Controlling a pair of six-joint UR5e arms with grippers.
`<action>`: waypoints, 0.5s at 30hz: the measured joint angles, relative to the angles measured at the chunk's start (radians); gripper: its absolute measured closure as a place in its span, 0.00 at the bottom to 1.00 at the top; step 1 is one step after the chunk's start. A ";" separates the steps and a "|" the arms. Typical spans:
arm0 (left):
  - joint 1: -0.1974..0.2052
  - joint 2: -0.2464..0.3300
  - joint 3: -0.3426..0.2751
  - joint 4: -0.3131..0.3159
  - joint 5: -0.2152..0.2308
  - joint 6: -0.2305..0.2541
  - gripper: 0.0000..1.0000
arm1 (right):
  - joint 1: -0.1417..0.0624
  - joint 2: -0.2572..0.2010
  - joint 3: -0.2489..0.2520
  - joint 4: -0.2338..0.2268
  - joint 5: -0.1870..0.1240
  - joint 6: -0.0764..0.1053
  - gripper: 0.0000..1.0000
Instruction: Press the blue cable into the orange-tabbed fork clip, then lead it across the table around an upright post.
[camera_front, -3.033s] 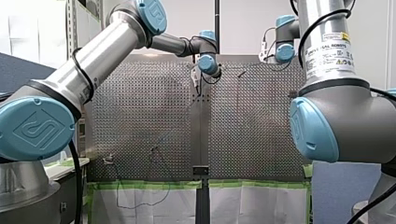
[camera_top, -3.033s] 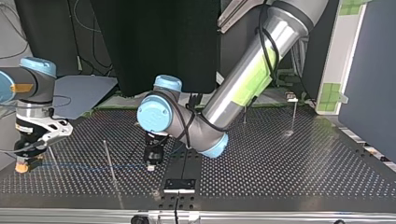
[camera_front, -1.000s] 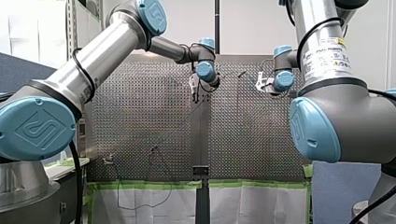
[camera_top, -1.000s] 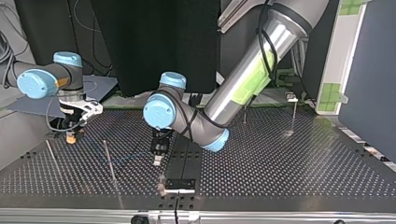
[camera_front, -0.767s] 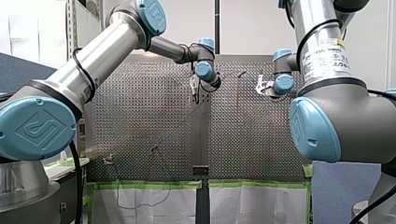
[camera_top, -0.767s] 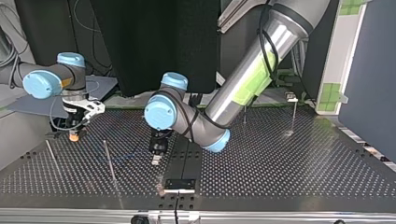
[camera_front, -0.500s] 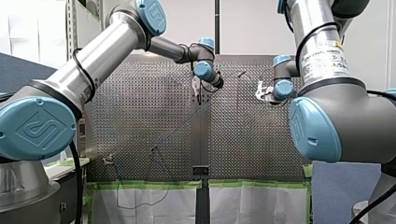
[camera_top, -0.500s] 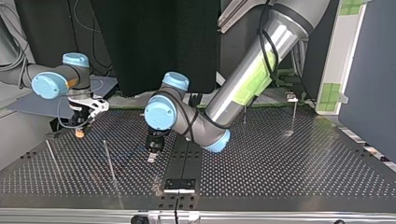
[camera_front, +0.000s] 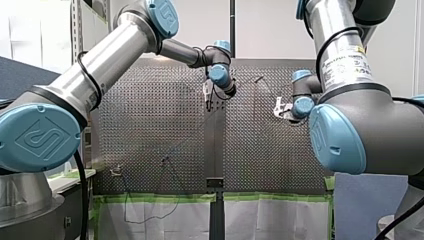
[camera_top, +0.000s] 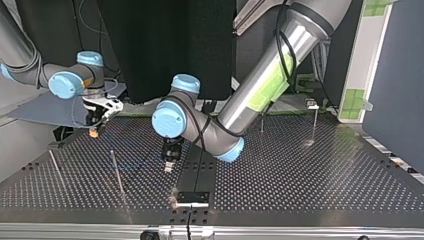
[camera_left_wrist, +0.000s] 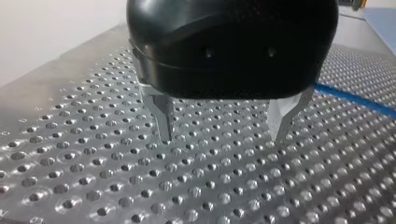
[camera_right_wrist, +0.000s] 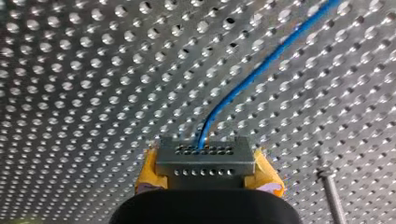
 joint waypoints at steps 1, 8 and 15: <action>0.000 0.000 0.000 0.000 -0.007 0.007 0.00 | 0.000 0.001 0.008 -0.008 0.001 0.007 1.00; 0.000 0.000 0.000 0.017 -0.068 0.039 0.00 | 0.000 0.028 0.073 -0.073 0.001 0.043 1.00; -0.004 0.000 0.000 0.032 -0.146 0.036 0.00 | -0.001 0.086 0.136 -0.140 0.007 0.045 1.00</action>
